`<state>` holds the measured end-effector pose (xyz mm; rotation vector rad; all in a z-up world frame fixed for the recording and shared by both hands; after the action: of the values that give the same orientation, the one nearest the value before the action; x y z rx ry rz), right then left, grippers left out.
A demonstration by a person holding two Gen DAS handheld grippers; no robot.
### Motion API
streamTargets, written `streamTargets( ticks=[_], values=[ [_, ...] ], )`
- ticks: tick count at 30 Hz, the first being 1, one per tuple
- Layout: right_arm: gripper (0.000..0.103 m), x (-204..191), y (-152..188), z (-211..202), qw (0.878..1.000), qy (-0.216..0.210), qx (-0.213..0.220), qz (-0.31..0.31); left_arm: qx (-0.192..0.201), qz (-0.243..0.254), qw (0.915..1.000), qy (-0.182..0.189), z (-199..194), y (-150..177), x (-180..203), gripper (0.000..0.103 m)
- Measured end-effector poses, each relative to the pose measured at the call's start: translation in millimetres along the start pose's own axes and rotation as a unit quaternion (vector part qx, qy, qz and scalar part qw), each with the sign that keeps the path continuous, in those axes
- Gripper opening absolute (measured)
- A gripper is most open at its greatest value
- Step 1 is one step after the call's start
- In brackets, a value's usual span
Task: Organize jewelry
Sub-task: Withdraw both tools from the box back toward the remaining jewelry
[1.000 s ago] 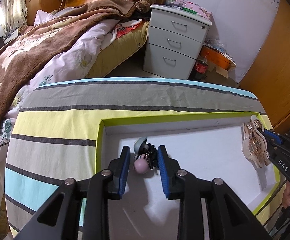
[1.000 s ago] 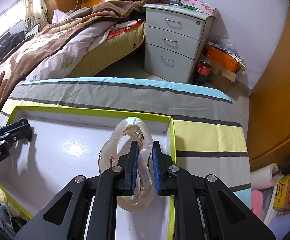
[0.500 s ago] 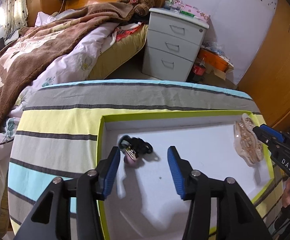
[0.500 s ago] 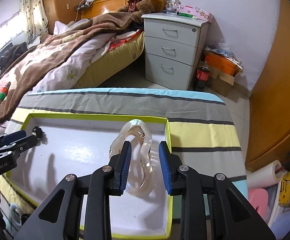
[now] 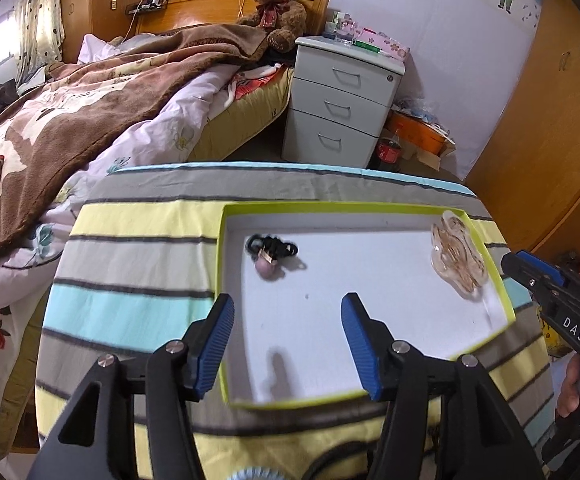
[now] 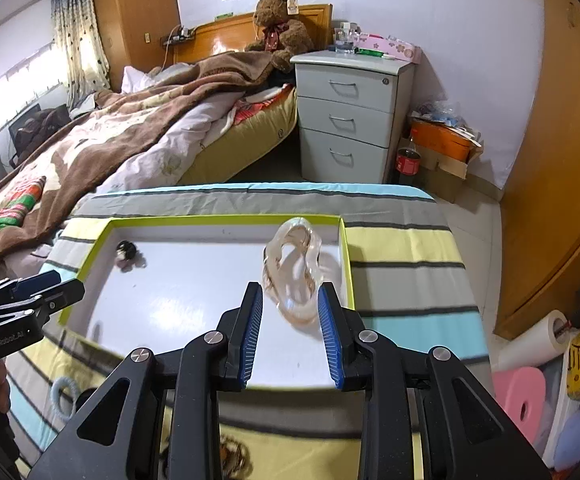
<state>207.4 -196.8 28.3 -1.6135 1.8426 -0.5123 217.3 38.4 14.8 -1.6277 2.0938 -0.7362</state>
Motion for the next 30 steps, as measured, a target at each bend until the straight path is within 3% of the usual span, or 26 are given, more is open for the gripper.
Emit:
streamTargets(
  ticks=[17, 30],
  values=[
    [0.030, -4, 66, -51, 0.999, -0.044, 0.006, -0.010, 0.022, -0.024, 0.9994, -0.012, -53, 60, -18, 0.060],
    [0.031, -10, 124, -45, 0.994, -0.093, -0.049, -0.029, -0.011, -0.028, 0.9995, -0.010, -48, 111, -19, 0.060]
  ],
)
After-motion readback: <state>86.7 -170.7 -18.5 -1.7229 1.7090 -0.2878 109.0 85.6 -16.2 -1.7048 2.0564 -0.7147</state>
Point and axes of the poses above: each gripper's, at about its wrist camera, not at the fingertips, and z roughly the way its jaws point, x to its right, y to its underside, the point moved 1 cm from there along z, roughly the way its jaws point, and after that the axes turned 12 degrees about z, right-handed, at the moved point
